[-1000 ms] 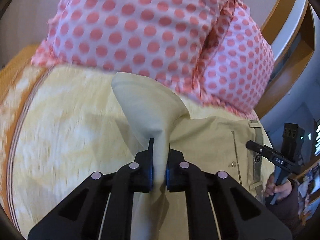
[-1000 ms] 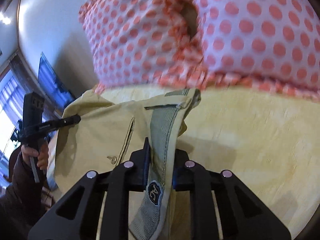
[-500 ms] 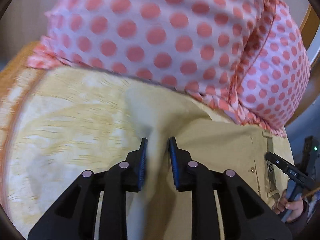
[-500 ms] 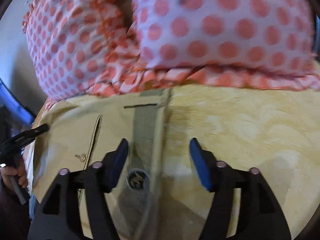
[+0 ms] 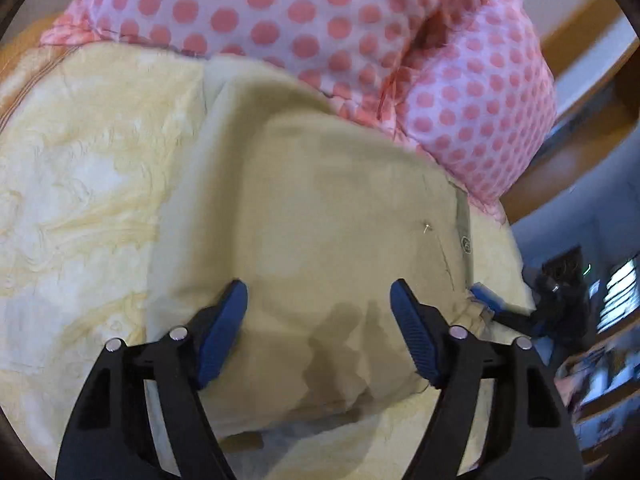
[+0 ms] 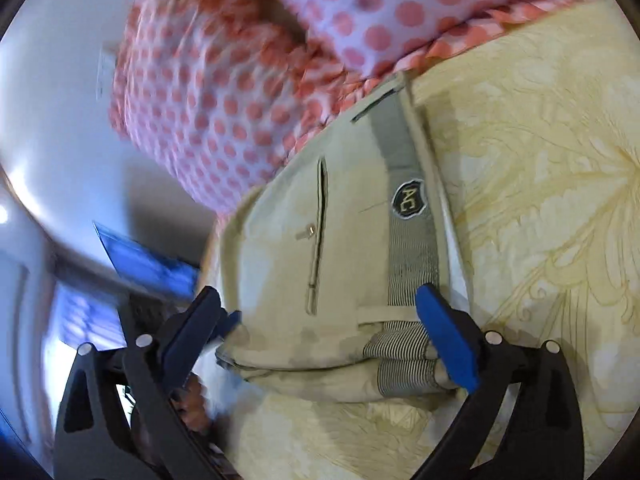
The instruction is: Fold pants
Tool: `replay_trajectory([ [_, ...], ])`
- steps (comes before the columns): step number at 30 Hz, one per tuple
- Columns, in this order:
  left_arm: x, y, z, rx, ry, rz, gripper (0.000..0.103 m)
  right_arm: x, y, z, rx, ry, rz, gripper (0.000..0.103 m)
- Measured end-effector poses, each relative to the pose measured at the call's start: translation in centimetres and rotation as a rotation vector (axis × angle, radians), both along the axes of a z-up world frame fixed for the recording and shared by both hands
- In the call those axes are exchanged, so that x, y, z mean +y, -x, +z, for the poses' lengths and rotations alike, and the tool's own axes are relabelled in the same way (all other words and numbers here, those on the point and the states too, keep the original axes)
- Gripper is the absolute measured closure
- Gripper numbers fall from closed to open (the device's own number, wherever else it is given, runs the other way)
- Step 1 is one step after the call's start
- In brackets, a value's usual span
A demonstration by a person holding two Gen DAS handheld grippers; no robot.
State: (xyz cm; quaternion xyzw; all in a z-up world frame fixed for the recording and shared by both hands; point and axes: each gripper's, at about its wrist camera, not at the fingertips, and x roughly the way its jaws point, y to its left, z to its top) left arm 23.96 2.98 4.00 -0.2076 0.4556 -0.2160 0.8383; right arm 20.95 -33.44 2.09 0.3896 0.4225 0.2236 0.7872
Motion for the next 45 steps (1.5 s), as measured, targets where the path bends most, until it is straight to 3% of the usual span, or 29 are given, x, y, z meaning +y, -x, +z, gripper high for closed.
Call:
replay_trajectory([
  [2, 0.5, 0.2, 0.3, 0.030, 0.017, 0.016, 0.029, 0.2, 0.7, 0.8, 0.009, 0.037, -0.024, 0.005],
  [4, 0.6, 1.6, 1.2, -0.005, -0.030, 0.046, 0.028, 1.5, 2.1, 2.6, -0.023, 0.185, -0.038, 0.003],
  [6, 0.7, 4.6, 2.7, -0.104, -0.149, 0.063, 0.017, 3.6, 4.7, 4.3, -0.084, 0.391, -0.068, 0.002],
  [7, 0.8, 6.0, 3.3, -0.148, -0.206, 0.081, 0.006, 4.2, 5.7, 4.6, -0.110, 0.443, -0.072, 0.002],
  [8, 0.8, 8.2, 3.8, -0.202, -0.278, 0.110, 0.001, 5.0, 7.1, 4.5, -0.143, 0.502, -0.071, 0.002],
  [11, 0.5, 13.0, 3.6, -0.291, -0.435, 0.178, 0.001, 9.0, 11.3, 3.2, -0.207, 0.722, -0.062, 0.002],
  [14, 0.0, 16.4, 1.9, -0.300, -0.540, 0.215, 0.001, 11.7, 13.9, 1.4, -0.234, 0.830, -0.067, 0.002],
  [18, -0.3, 18.7, -0.1, -0.291, -0.575, 0.217, 0.001, 13.3, 15.6, -0.3, -0.240, 0.886, -0.078, 0.002],
  [24, -1.0, 19.0, -2.1, -0.263, -0.585, 0.212, 0.001, 14.5, 16.5, -0.8, -0.256, 0.919, -0.086, 0.002],
  [35, -0.9, 20.9, -3.0, -0.386, -0.570, 0.240, 0.001, 14.7, 17.6, -1.3, -0.313, 0.906, -0.181, 0.002],
  [45, -0.8, 21.0, -3.1, -0.409, -0.569, 0.245, 0.001, 14.8, 17.7, -1.4, -0.321, 0.907, -0.201, 0.002],
])
